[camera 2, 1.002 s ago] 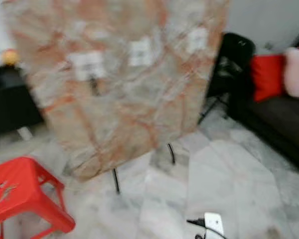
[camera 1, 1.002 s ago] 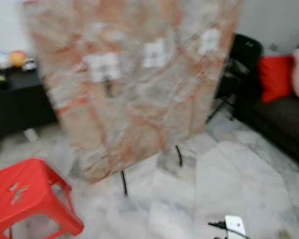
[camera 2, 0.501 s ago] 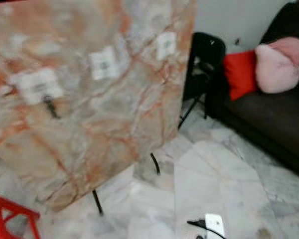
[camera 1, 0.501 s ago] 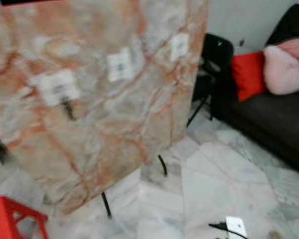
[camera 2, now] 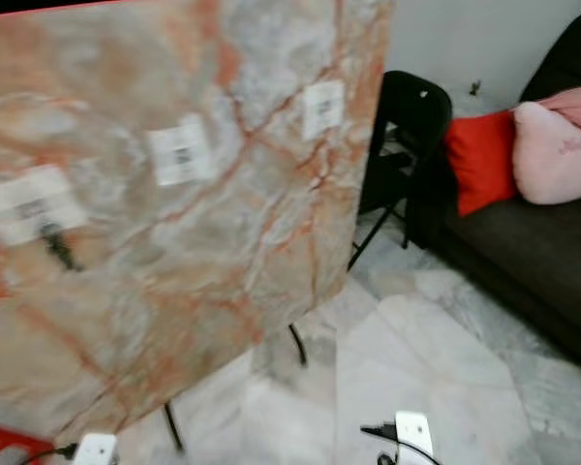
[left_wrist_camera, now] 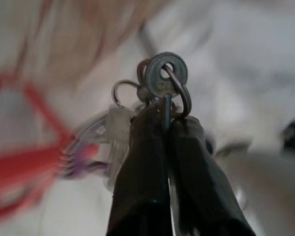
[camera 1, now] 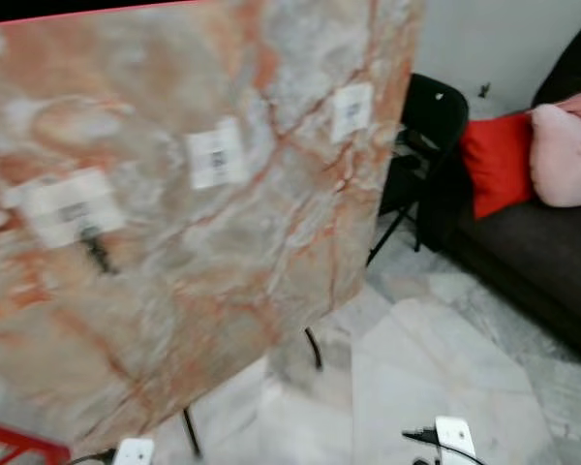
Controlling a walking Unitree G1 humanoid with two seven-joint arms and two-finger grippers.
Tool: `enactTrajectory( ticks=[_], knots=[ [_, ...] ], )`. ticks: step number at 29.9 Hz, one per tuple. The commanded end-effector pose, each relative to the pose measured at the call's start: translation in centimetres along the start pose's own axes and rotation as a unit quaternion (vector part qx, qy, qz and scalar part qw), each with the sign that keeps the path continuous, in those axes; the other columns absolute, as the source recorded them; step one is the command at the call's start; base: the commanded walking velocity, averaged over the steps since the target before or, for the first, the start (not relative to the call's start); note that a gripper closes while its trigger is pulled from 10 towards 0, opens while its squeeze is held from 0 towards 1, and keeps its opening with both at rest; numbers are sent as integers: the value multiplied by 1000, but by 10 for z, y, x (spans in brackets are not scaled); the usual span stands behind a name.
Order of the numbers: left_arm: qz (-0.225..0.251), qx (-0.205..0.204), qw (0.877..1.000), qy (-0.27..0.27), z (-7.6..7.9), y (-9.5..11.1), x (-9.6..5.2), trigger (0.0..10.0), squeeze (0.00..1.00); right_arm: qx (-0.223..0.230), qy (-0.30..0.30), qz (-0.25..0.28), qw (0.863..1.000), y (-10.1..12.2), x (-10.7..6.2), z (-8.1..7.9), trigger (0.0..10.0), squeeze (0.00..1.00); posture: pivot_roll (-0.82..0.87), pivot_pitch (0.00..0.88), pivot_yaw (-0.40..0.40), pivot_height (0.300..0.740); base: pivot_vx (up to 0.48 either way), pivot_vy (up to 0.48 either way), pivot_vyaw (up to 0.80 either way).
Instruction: Hang keys on a hook
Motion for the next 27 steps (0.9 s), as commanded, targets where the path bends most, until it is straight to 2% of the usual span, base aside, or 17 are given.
enactTrajectory(
  ticks=[1,3,4,5,6,7,8,9,11,12,13,16,19,20,22,24,27],
  knots=[
    [35,26,999,-17,-3,15,0,10000,0,-4,7,9,1000,7,1,-5,10000,0,103,0,-57,722,0,0,0],
    [54,34,998,-23,-4,24,1,10000,0,-6,6,8,1000,7,1,-5,10000,0,107,0,-58,722,0,0,0],
    [97,38,994,-40,-5,43,-1,10000,0,-8,7,8,1000,7,1,-5,10000,0,107,0,-58,722,0,0,0],
    [170,56,981,-68,-4,74,-7,10000,0,-11,8,8,1000,7,1,-5,10000,0,111,0,-58,722,0,0,0],
    [205,70,973,-84,-1,90,-15,10000,0,-11,8,8,1000,7,1,-4,10000,0,112,0,-58,722,0,0,0],
    [236,81,963,-102,5,105,-26,10000,0,-12,8,8,1000,7,1,-4,10000,0,114,0,-57,722,0,0,0],
    [236,81,963,-102,5,105,-26,10000,0,-12,8,8,1000,7,1,-4,10000,0,114,0,-57,722,0,0,0],
    [284,95,944,-138,20,129,-49,10000,0,-14,8,8,1000,6,1,-4,10000,0,116,0,-57,722,0,0,0],
    [320,102,925,-179,35,150,-71,10000,0,-16,9,7,1000,6,1,-4,10000,0,116,0,-56,722,0,0,0],
    [320,102,925,-179,35,150,-71,10000,0,-16,9,7,1000,6,1,-4,10000,0,116,0,-56,722,0,0,0],
    [331,107,917,-193,40,157,-78,10000,0,-17,9,7,1000,6,1,-4,10000,0,115,0,-55,722,0,0,0],
    [380,120,882,-254,70,191,-104,10000,0,-19,9,8,1000,7,1,-4,10000,0,110,0,-52,722,0,0,0],
    [411,116,859,-283,91,213,-112,10000,0,-21,9,10,1000,8,1,-5,10000,0,104,0,-49,722,0,0,0],
    [411,116,859,-283,91,213,-112,10000,0,-21,9,10,1000,8,1,-5,10000,0,104,0,-49,722,0,0,0],
    [422,107,851,-294,102,223,-117,10000,0,-21,9,11,1000,8,1,-5,10000,0,102,0,-47,722,0,0,0],
    [422,107,851,-294,102,223,-117,10000,0,-21,9,11,1000,8,1,-5,10000,0,102,0,-47,722,0,0,0],
    [419,88,849,-309,112,225,-124,10000,0,-20,10,13,1000,9,1,-6,10000,0,91,0,-41,722,0,0,0]
  ],
)
Point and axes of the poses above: a point about 5 cm out from each wrist's last joint towards the gripper, its own x axis pointing out of the wrist towards the gripper, its own y axis along the axis of the wrist's last joint, z = x × y, the point moved 1 cm from there along x, pointing out of the wrist towards the gripper, and after that the axes turned 13 degrees about -x, right-handed, at the moved point
